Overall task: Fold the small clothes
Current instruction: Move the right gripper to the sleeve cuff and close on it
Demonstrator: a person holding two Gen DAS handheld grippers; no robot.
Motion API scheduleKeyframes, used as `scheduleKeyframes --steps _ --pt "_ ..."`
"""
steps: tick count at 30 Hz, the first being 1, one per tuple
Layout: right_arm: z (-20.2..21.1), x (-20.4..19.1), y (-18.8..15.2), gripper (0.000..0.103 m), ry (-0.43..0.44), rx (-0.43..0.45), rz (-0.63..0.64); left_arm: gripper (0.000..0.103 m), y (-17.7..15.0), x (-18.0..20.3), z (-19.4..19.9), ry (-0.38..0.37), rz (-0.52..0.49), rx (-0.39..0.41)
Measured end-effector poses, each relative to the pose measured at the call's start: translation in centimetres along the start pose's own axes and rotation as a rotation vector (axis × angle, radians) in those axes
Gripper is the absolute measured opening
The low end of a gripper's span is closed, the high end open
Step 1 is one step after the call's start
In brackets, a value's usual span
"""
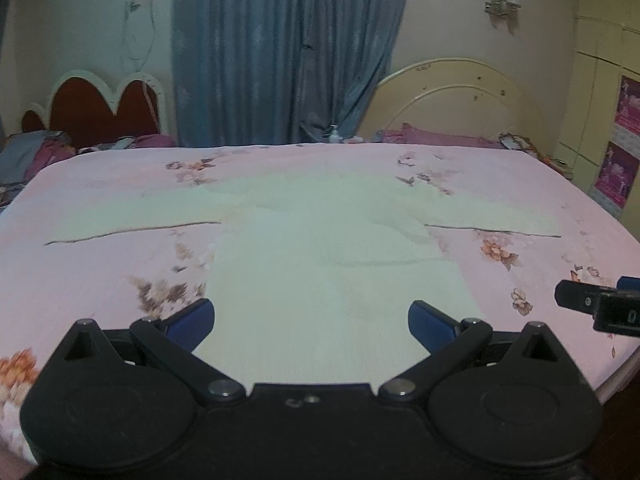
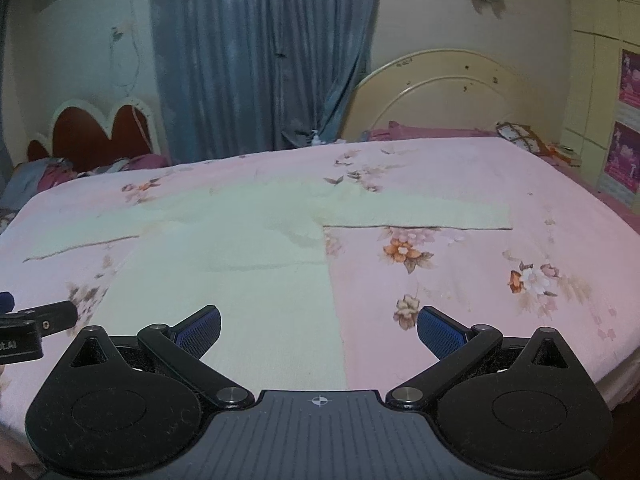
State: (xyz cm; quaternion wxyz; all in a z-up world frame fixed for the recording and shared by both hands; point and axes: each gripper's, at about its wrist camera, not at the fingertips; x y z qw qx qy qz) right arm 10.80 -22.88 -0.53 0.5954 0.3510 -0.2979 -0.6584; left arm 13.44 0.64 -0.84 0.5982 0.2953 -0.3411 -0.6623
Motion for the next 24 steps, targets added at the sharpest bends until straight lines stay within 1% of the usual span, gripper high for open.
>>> scheduleKeyframes --steps 2,6,8,11,12,15,18,22,24 --pt "-1.0 0.1 0.6 0.103 -0.018 0.001 -0.012 0.103 0.6 -0.2 -1.2 -0.032 -0.012 -0.013" --pt "-2.8 0.8 1.4 0.103 -0.048 -0.005 -0.037 0.103 1.2 0.2 -3.3 -0.042 -0.048 -0.021" --pt "-3.7 1.4 1.7 0.103 -0.065 -0.019 -0.045 0.103 1.5 0.6 -4.3 -0.064 -0.059 -0.036" --pt "-5.1 2.7 2.1 0.103 -0.091 -0.025 -0.057 0.103 2.0 1.4 -6.4 -0.124 -0.054 -0.083" --pt "-5.8 3.6 2.4 0.103 -0.104 -0.026 -0.067 0.103 2.2 1.7 -7.0 -0.129 -0.047 -0.095" --pt "-7.8 6.8 3.5 0.103 -0.111 -0.012 -0.127 0.103 2.7 3.1 -9.2 -0.11 -0.059 -0.088" --pt "-10.4 10.6 4.7 0.103 -0.117 0.001 -0.198 0.103 3.5 4.5 -12.1 -0.082 -0.056 -0.105" --pt "-14.8 15.8 6.9 0.103 -0.124 0.007 -0.263 0.103 5.5 6.6 -15.7 -0.049 -0.029 -0.113" --pt "-17.0 18.5 8.1 0.103 -0.132 0.013 -0.291 0.103 6.8 7.9 -17.5 -0.022 -0.04 -0.111"
Point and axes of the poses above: each gripper's, at about its wrist camera, not at the fingertips, and z roughly against the way its jaws point, x to its right, y to its top
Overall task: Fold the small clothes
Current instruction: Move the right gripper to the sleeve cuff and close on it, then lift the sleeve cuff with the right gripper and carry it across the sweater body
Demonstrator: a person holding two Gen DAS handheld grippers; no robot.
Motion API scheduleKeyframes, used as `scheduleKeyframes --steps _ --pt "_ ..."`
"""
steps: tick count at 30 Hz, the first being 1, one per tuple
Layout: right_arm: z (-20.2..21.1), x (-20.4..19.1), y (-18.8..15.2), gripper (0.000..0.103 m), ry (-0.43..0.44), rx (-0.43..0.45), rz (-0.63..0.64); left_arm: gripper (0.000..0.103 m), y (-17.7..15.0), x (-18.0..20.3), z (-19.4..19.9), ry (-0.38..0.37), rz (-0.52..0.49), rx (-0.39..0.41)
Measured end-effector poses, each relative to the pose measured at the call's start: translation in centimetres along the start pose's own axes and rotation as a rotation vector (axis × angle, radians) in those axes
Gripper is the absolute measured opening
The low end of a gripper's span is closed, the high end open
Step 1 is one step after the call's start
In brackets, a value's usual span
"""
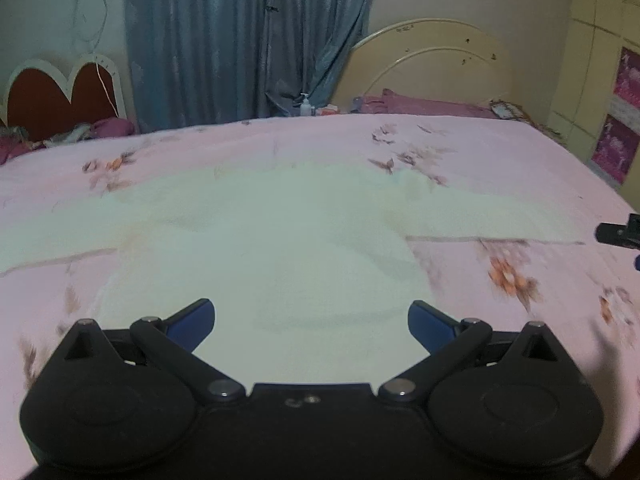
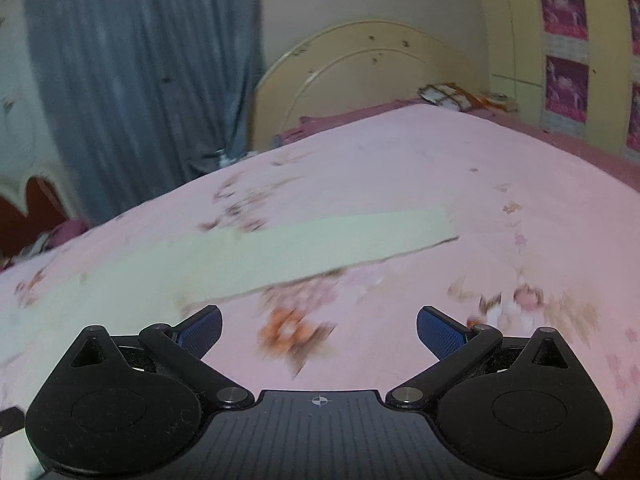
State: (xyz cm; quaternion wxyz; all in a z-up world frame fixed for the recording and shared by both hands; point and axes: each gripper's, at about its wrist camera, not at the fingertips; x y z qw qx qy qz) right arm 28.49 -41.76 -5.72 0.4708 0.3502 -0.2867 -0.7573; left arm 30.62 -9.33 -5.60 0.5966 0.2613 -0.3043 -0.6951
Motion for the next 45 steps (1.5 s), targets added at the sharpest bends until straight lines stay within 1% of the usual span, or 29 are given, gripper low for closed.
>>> scheduleKeyframes --steps 2,5,6,7,8,11,16,19,21,25,26,27,28,30,34,35,36,38,42,43,45 --pt "-2.1 1.8 1.6 0.103 -0.008 -0.003 -0.025 0.103 1.6 1.2 -1.3 0.032 0.0 0.012" --pt "-5.2 4.4 3.5 0.102 -0.017 -0.005 -0.066 0.102 3.2 2.5 -2.9 0.061 0.032 0.041" --pt "-6.1 5.2 3.9 0.1 -0.018 -0.005 -0.08 0.102 3.6 2.9 -3.3 0.085 0.046 0.059" --pt "-7.2 6.1 4.3 0.075 -0.018 -0.011 -0.102 0.102 3.8 3.2 -3.5 0.111 0.064 0.078" --pt "-8.4 6.8 4.5 0.054 -0.025 -0.027 -0.125 0.102 4.1 3.4 -4.0 0.124 0.083 0.087" --pt "-11.1 9.4 5.1 0.053 -0.023 -0.045 -0.192 0.102 4.8 3.7 -5.4 0.139 0.097 0.067" --pt "-14.2 12.4 4.8 0.053 -0.02 -0.087 -0.283 0.101 5.6 4.3 -8.2 0.132 0.081 -0.006" --pt "-15.7 13.9 4.3 0.037 -0.016 -0.114 -0.343 0.101 5.8 4.8 -9.3 0.129 0.072 -0.02" --pt "-16.0 14.3 4.0 0.035 -0.018 -0.094 -0.35 0.101 5.8 5.2 -9.9 0.13 0.064 -0.027" --pt "-15.9 14.8 3.9 0.035 -0.003 -0.056 -0.373 0.101 5.8 5.5 -11.0 0.134 0.071 -0.045" --pt "-16.0 15.1 4.0 0.03 0.007 -0.047 -0.385 0.101 5.8 5.5 -11.2 0.127 0.079 -0.052" --pt "-16.0 15.2 4.0 0.017 0.014 -0.046 -0.385 0.101 5.9 5.4 -11.4 0.124 0.084 -0.055" --pt "-16.1 15.1 4.1 0.001 0.012 -0.06 -0.369 0.101 6.0 5.4 -11.4 0.122 0.085 -0.055" --pt "-15.5 15.1 4.4 0.001 0.02 -0.042 -0.348 0.101 6.1 5.4 -11.4 0.12 0.079 -0.05" --pt "-13.3 14.7 5.2 0.001 -0.003 0.051 -0.251 0.102 5.9 4.8 -11.2 0.128 0.071 -0.05" --pt "-13.3 14.7 5.1 0.001 -0.03 0.053 -0.241 0.102 5.9 4.5 -11.3 0.123 0.076 -0.053" --pt "-13.7 15.0 4.9 0.001 -0.075 0.025 -0.239 0.102 5.8 4.2 -11.3 0.119 0.082 -0.056" --pt "-15.1 15.8 4.4 0.001 -0.095 -0.061 -0.291 0.102 5.7 3.5 -11.5 0.129 0.087 -0.074" --pt "-13.7 15.2 4.9 0.001 -0.09 -0.024 -0.297 0.102 5.0 1.8 -12.1 0.134 0.071 -0.141" --pt "-13.2 14.8 5.1 0.001 -0.09 -0.013 -0.284 0.102 4.8 1.3 -12.2 0.133 0.068 -0.15" --pt "-12.2 13.8 5.4 0.001 -0.081 0.007 -0.265 0.102 4.3 0.2 -12.0 0.107 0.074 -0.149"
Point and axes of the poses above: each gripper's, at about its wrist camera, not at the fingertips, and z roughly against the way its jaws point, x to its right, y to its top
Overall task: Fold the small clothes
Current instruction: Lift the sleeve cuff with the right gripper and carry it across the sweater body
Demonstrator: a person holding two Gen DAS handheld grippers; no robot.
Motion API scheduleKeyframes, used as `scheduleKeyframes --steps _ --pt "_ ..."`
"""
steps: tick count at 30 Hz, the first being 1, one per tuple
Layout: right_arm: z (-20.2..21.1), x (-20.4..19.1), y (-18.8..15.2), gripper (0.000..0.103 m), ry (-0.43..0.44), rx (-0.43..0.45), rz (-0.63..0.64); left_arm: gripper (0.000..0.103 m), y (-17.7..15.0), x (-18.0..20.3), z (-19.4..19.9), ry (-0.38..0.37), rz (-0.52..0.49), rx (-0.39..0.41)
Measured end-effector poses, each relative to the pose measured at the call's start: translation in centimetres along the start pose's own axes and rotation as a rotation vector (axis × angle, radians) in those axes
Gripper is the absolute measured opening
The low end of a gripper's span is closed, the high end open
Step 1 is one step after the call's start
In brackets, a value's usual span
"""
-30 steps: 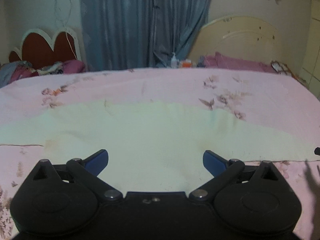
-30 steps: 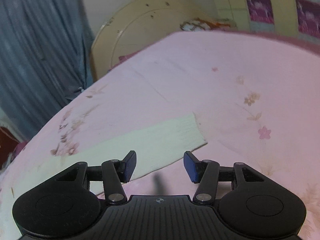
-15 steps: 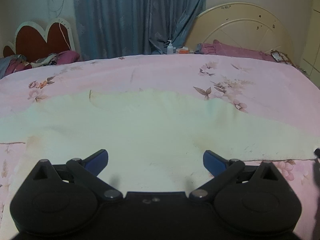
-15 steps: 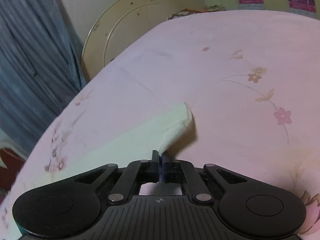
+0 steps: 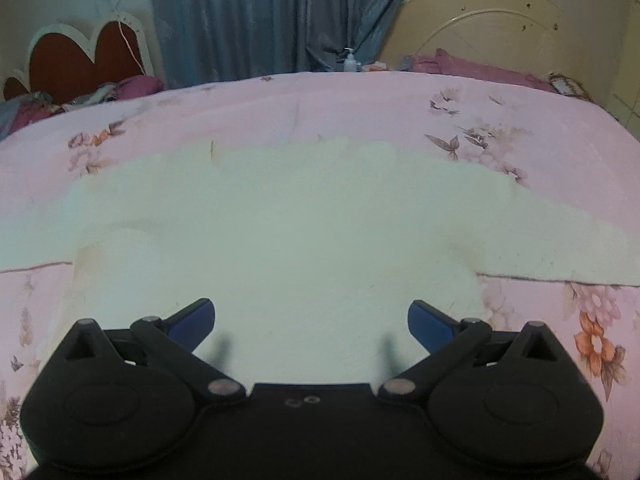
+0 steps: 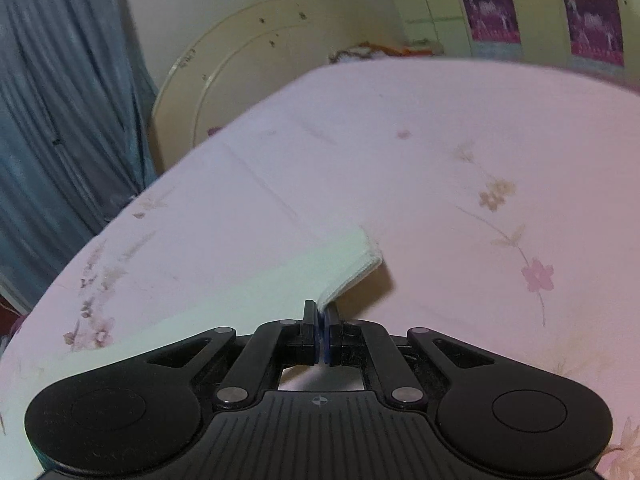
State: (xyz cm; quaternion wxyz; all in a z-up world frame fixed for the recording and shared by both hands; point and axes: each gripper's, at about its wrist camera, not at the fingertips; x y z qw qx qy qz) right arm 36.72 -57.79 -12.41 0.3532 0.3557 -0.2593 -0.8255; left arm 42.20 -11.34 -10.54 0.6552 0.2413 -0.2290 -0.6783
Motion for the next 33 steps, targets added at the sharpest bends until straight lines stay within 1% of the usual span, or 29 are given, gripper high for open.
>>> scheduleKeyframes --steps 3,6,7,8,10,11,12,13,15,17,21,24,25,28,30,31,32,33 --pt "2.1 -2.0 0.0 0.001 0.028 0.025 0.03 0.102 -0.6 -1.8 0.5 -0.026 -0.006 0.043" --pt "4.1 -6.4 -0.8 0.001 0.078 0.054 0.107 0.102 -0.7 -3.5 0.4 -0.055 -0.003 0.056" --pt "3.8 -8.3 -0.7 0.001 0.092 0.053 0.133 0.102 -0.7 -4.2 0.2 -0.079 -0.006 0.045" --pt "4.1 -9.6 -1.1 0.001 0.106 0.05 0.153 0.102 -0.7 -4.6 -0.3 -0.096 -0.032 0.011" --pt "4.4 -12.9 -2.4 0.001 0.144 0.035 0.184 0.095 -1.0 -5.6 -1.0 -0.108 -0.071 -0.042" --pt "4.3 -14.7 -3.2 0.001 0.162 0.024 0.198 0.09 -1.2 -6.7 -1.0 -0.144 -0.065 -0.051" --pt "4.4 -16.5 -4.2 0.001 0.186 0.006 0.218 0.09 -1.3 -7.6 -1.0 -0.155 -0.053 -0.051" --pt "4.1 -18.1 -5.0 0.001 0.205 -0.008 0.239 0.092 -1.3 -8.5 -0.9 -0.143 -0.04 -0.043" --pt "4.4 -21.5 -7.0 0.001 0.235 -0.032 0.294 0.103 -1.5 -10.5 -0.4 -0.118 -0.025 -0.015" --pt "4.5 -24.8 -9.2 0.001 0.267 -0.057 0.353 0.102 -1.7 -12.2 -0.1 -0.103 -0.016 -0.004" --pt "4.4 -30.0 -13.5 0.001 0.328 -0.111 0.451 0.102 -2.1 -15.7 0.6 -0.103 0.025 0.014" --pt "3.7 -32.9 -16.3 0.001 0.356 -0.152 0.497 0.102 -2.5 -18.3 1.2 -0.091 0.062 0.031" --pt "3.9 -33.2 -17.4 0.001 0.366 -0.164 0.514 0.102 -2.7 -19.0 1.4 -0.087 0.071 0.035" --pt "3.0 -35.7 -20.0 0.001 0.394 -0.193 0.557 0.098 -3.1 -20.9 1.8 -0.085 0.1 0.04" --pt "3.0 -36.7 -21.5 0.001 0.407 -0.211 0.586 0.094 -3.3 -22.0 1.8 -0.084 0.118 0.035" --pt "2.6 -37.0 -22.0 0.001 0.414 -0.222 0.595 0.09 -3.4 -22.4 1.8 -0.079 0.124 0.033" --pt "2.0 -37.5 -22.6 0.001 0.419 -0.232 0.602 0.083 -3.6 -22.8 1.9 -0.069 0.13 0.029" --pt "1.7 -37.8 -23.0 0.001 0.42 -0.242 0.607 0.079 -3.7 -23.2 1.8 -0.062 0.135 0.026"
Point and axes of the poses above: each gripper's, at about its wrist camera, not at the fingertips, and z roughly against the way its jaws point, x to its right, y to its top
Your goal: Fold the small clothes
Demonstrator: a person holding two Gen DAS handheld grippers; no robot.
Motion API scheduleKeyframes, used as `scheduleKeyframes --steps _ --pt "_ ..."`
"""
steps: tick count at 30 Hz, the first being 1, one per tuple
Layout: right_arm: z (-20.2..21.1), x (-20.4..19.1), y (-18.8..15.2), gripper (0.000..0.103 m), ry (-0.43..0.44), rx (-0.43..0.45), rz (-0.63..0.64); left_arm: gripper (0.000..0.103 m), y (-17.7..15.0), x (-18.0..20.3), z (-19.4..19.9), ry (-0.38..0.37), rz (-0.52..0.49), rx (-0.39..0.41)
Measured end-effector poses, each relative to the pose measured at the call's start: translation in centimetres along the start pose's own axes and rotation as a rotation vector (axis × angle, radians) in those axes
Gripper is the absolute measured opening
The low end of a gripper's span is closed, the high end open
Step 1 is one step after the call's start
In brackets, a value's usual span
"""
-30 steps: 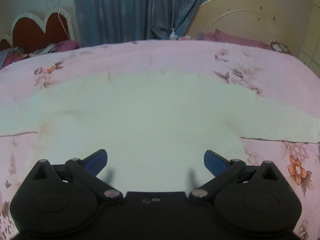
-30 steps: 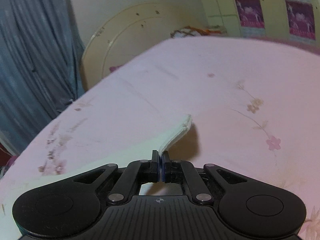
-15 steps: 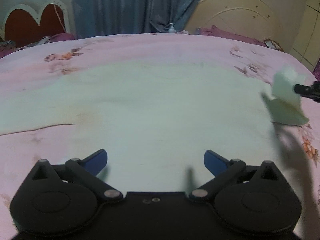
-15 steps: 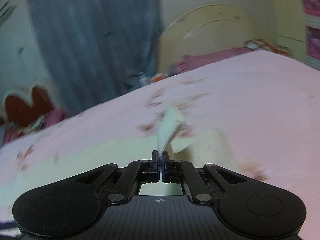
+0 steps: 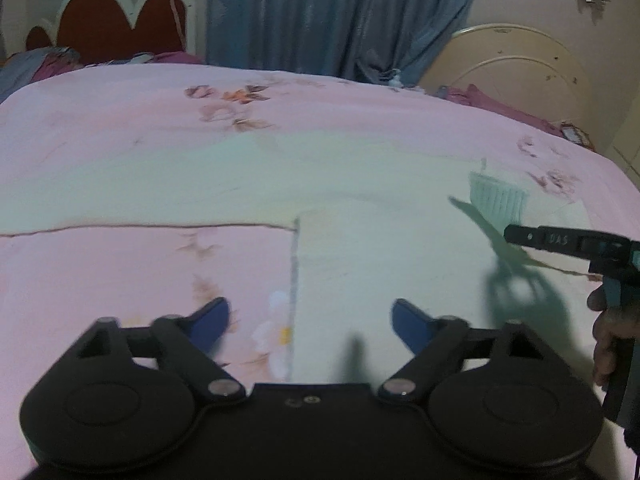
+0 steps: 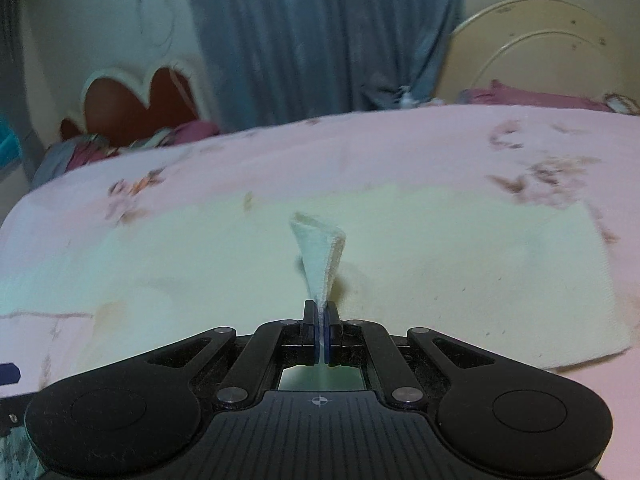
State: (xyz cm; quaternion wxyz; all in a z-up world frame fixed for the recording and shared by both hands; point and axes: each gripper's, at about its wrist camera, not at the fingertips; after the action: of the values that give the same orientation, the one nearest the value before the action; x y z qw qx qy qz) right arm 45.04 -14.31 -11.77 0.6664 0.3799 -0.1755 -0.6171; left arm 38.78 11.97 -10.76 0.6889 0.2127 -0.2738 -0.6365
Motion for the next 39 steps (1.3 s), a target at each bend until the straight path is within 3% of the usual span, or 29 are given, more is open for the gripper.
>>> scheduleKeyframes --steps 4,7,9,10,11,13,16,19,22,24,26,33,39 --pt "-1.5 -1.8 -1.0 0.001 0.003 -0.043 0.054 0.084 0.2 -0.8 0.0 -0.037 0.035 0.0" --pt "-1.0 -2.1 -1.4 0.003 -0.021 -0.036 0.096 0.08 0.7 -0.5 -0.8 -0.122 0.086 0.001" --pt "0.0 -1.0 -1.7 0.014 -0.003 -0.029 0.069 0.071 1.4 0.4 -2.0 -0.183 0.101 -0.006" --pt "0.7 -0.3 -2.0 0.026 -0.017 -0.022 0.056 0.07 1.9 1.4 -2.7 -0.213 0.103 -0.013" --pt "1.5 0.5 -2.2 0.046 -0.029 -0.015 0.048 0.07 2.2 2.2 -3.3 -0.239 0.105 -0.016" --pt "3.2 2.0 -2.9 0.062 -0.036 0.016 0.048 0.07 2.9 4.1 -4.8 -0.291 0.1 -0.026" --pt "5.2 4.9 -3.6 0.06 -0.065 0.027 -0.013 0.057 3.7 6.5 -7.8 -0.332 0.098 -0.079" --pt "6.4 8.4 -3.9 0.04 -0.099 0.013 -0.12 0.048 4.2 8.4 -9.8 -0.338 0.101 -0.114" --pt "6.7 11.2 -4.2 0.027 -0.118 -0.003 -0.192 0.031 4.7 9.6 -11.4 -0.36 0.131 -0.137" --pt "6.8 12.5 -4.2 0.027 -0.129 0.001 -0.24 0.012 4.7 10.3 -12.2 -0.372 0.137 -0.137" --pt "6.8 13.4 -4.0 0.027 -0.132 0.002 -0.268 0.005 5.0 10.9 -13.0 -0.367 0.117 -0.128" --pt "6.1 14.7 -3.4 0.027 -0.135 -0.002 -0.291 0.004 9.1 8.1 -11.5 -0.309 0.043 0.017" --pt "5.2 14.5 -3.2 0.027 -0.144 0.005 -0.288 0.004 9.6 4.9 -10.5 -0.278 0.035 0.037"
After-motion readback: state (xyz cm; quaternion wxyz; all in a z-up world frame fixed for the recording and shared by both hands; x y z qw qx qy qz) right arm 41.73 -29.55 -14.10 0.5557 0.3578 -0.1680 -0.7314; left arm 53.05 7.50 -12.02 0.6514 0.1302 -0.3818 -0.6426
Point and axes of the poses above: each gripper's, at about its wrist camera, not at the fingertips, and z roughly against the way its jaws point, x to its right, y to its top
